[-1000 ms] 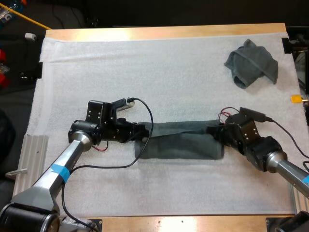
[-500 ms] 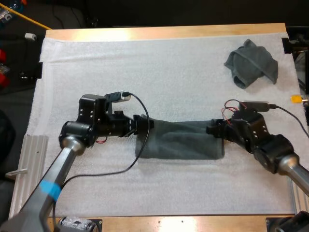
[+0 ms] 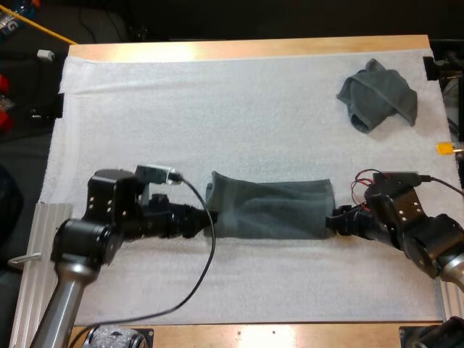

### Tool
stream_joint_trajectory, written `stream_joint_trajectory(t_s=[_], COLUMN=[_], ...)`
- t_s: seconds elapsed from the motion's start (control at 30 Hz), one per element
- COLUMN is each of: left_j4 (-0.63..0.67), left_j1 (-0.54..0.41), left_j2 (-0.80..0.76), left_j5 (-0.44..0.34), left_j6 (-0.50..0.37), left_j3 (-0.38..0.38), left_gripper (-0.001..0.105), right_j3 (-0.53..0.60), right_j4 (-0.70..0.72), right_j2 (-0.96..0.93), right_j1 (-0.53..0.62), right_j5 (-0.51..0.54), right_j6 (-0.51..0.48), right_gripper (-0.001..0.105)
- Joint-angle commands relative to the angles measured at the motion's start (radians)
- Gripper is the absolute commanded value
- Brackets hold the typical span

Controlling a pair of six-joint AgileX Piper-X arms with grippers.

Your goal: Pick towel from pile, fold and stack

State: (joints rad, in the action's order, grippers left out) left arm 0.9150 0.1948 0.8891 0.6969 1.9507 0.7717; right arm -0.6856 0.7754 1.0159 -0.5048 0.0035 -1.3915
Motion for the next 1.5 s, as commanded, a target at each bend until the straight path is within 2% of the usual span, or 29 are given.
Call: stream_joint_trajectory(t_s=[0.0,0.07,0.3,0.43,0.83,1.07,1.13,1.2,1.3,1.47], left_j4=[0.028,0.049,0.111,0.139,0.165,0.165,0.165,0.165,0.165,0.165], left_j1=[0.0,0.0,0.0,0.0,0.0,0.0,0.0,0.0,0.0,0.0], left_j2=[-0.021,-0.045,-0.11,-0.114,-0.115,-0.115,-0.115,-0.115,-0.115,-0.115], left_j5=[-0.019,-0.023,-0.028,-0.028,-0.028,-0.028,-0.028,-0.028,-0.028,-0.028], left_j6=[-0.01,-0.012,-0.012,-0.021,-0.023,-0.023,-0.023,-0.023,-0.023,-0.023], left_j3=[0.006,0.006,0.006,0.006,0.006,0.006,0.006,0.006,0.006,0.006], left_gripper=[0.064,0.064,0.064,0.064,0.064,0.064,0.064,0.064,0.064,0.064], right_j3=[-0.008,-0.008,-0.008,-0.008,-0.008,-0.008,-0.008,-0.008,-0.008,-0.008], right_j4=[0.004,-0.008,-0.079,-0.13,-0.202,-0.261,-0.262,-0.26,-0.248,-0.211], right_j2=[0.013,0.037,0.194,0.284,0.484,0.53,0.54,0.542,0.543,0.543], right_j1=[0.016,0.054,0.225,0.246,0.243,0.243,0.243,0.243,0.243,0.243], right_j5=[-0.028,-0.071,-0.347,-0.465,-0.433,-0.477,-0.499,-0.524,-0.525,-0.525], right_j6=[0.015,0.025,0.021,0.0,-0.026,-0.026,-0.026,-0.026,-0.019,-0.026], right_gripper=[0.061,0.061,0.061,0.061,0.061,0.059,0.053,0.042,0.033,0.03])
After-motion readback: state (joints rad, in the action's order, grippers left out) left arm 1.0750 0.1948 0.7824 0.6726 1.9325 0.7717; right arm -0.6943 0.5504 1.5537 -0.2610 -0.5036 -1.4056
